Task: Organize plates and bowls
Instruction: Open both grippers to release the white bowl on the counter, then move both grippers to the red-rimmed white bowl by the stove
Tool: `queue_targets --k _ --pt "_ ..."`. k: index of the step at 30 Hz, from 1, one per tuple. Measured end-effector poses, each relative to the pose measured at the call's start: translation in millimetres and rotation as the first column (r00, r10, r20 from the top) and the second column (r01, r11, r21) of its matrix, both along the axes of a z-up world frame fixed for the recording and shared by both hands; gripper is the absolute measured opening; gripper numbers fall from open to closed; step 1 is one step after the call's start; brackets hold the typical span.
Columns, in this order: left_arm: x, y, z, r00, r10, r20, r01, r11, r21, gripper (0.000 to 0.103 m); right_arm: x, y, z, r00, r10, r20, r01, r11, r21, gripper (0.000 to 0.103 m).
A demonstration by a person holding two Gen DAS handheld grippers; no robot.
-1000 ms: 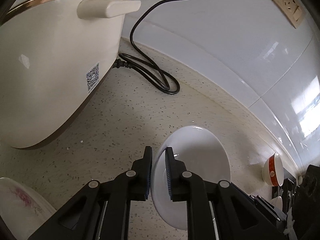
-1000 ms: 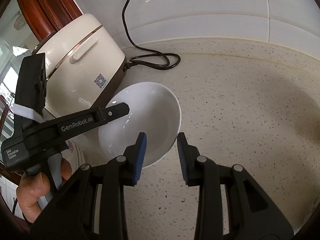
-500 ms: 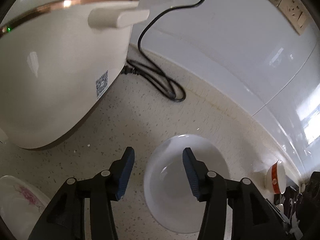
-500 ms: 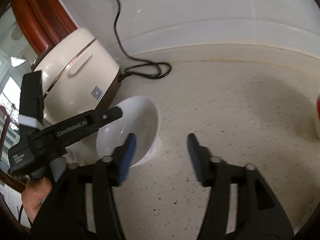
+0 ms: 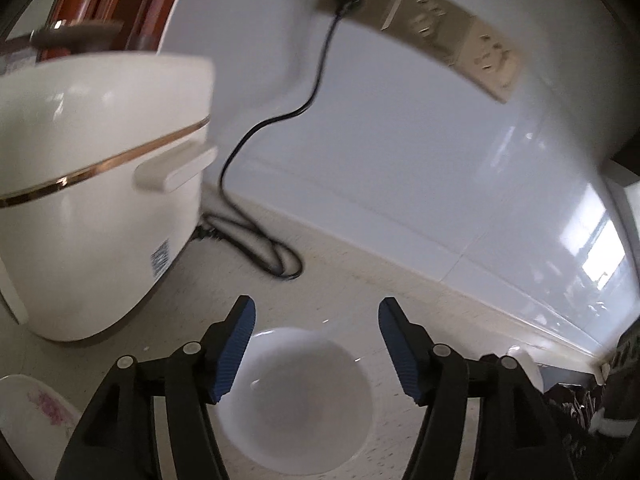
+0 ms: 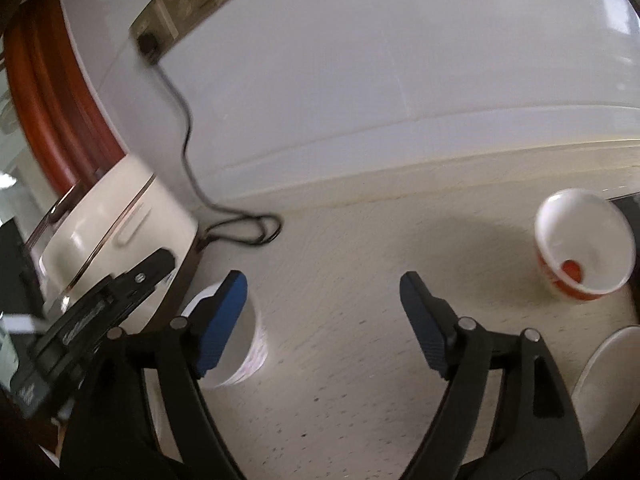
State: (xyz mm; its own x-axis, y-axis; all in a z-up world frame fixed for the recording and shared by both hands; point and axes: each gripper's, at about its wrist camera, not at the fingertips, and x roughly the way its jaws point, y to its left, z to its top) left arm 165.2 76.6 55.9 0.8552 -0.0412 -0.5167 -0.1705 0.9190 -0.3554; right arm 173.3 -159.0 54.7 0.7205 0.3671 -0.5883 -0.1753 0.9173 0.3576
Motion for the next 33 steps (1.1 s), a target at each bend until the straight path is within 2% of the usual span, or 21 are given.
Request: queue_targets --k 6,15,24,30,33 --pt "0 -21 1 0.996 -0.075 0.05 0.075 0.997 -0.012 0.069 2 -21 5 0.997 -0.079 0.015 0.079 0.997 -0.011 0.085" --pt "-2 -50 -5 0.985 -0.173 0.028 0.174 0.984 -0.036 0.069 3 -74 8 0.975 -0.222 0.016 0.221 0.974 0.037 0.089" --pt "9 -79 -14 0.97 -0.242 -0.017 0.241 0.97 -0.042 0.069 3 -132 -4 0.93 -0.365 -0.035 0.367 0.922 0.126 0.089" --pt "16 -107 -10 0.947 -0.316 -0.052 0.314 0.948 -0.052 0.069 -2 -174 -15 0.887 -0.451 -0.097 0.461 0.869 0.181 0.089" --pt "24 -121 -11 0.932 -0.353 -0.083 0.349 0.935 -0.064 0.069 0 -187 -21 0.877 -0.462 -0.13 0.479 0.855 0.199 0.089"
